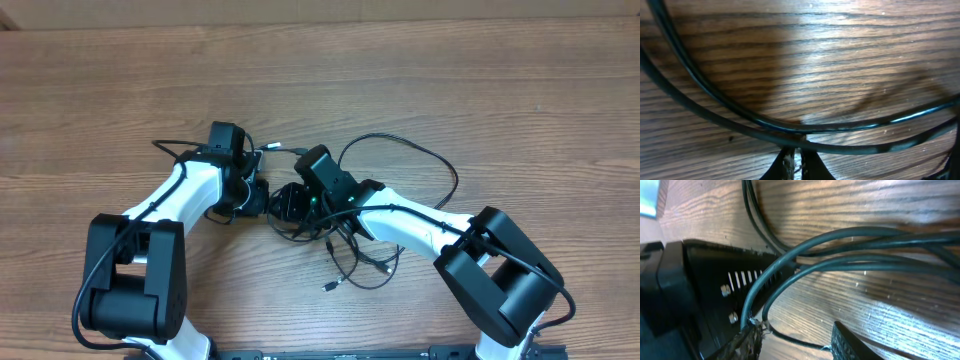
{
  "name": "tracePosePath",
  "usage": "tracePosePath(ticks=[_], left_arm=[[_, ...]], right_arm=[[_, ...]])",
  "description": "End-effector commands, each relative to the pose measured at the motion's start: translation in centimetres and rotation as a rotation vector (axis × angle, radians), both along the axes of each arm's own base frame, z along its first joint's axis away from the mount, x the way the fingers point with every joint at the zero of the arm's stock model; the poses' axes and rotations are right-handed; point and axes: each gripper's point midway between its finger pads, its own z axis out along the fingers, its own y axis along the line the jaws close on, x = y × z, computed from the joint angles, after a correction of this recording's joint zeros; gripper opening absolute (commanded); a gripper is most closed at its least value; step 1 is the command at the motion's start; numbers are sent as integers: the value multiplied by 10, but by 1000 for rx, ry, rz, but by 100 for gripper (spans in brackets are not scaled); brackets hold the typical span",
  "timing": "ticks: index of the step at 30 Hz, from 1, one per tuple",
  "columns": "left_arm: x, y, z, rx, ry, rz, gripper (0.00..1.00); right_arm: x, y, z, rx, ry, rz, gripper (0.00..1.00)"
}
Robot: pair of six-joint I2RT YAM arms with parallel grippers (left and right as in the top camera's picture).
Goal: Untangle cables
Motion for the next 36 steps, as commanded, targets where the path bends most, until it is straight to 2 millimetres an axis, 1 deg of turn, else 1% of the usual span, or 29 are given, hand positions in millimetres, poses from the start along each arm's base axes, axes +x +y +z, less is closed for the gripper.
tracePosePath(ticks=[1, 5, 7, 9, 14, 16, 19, 22, 25, 27, 31, 36], left_arm=[[-11, -3, -15, -4, 57, 2, 8], [-12, -2, -14, -2, 56, -17, 6], [-13, -1, -6, -1, 61, -17, 5], [-11, -2, 9, -3, 46, -18, 5], [6, 1, 65, 3, -99, 10, 4], [11, 9, 81, 39, -160, 39, 4], [18, 30, 97, 139, -236, 124, 4], [23, 31, 97, 140, -249, 158, 4], [22, 30, 91, 137, -231, 176, 5], [21, 26, 84, 119, -207, 168, 5], [21, 18, 66, 85, -155, 154, 5], [29, 15, 36, 83, -111, 145, 4]], right_arm=[[6, -2, 10, -1, -16, -66, 43], [3, -2, 6, -15, -5, -72, 43], [1, -3, 3, -26, 1, -73, 43], [2, -6, 1, -42, -2, -83, 43], [3, -12, -3, -71, 2, -97, 43], [1, -14, -5, -81, 12, -97, 43], [0, -18, -8, -104, 16, -104, 43], [3, -20, -9, -111, 10, -115, 44], [4, -22, -9, -111, 11, -119, 44], [4, -23, -10, -117, 16, -121, 43], [3, -24, -13, -125, 21, -121, 44], [2, -20, -23, -122, 27, -112, 44]])
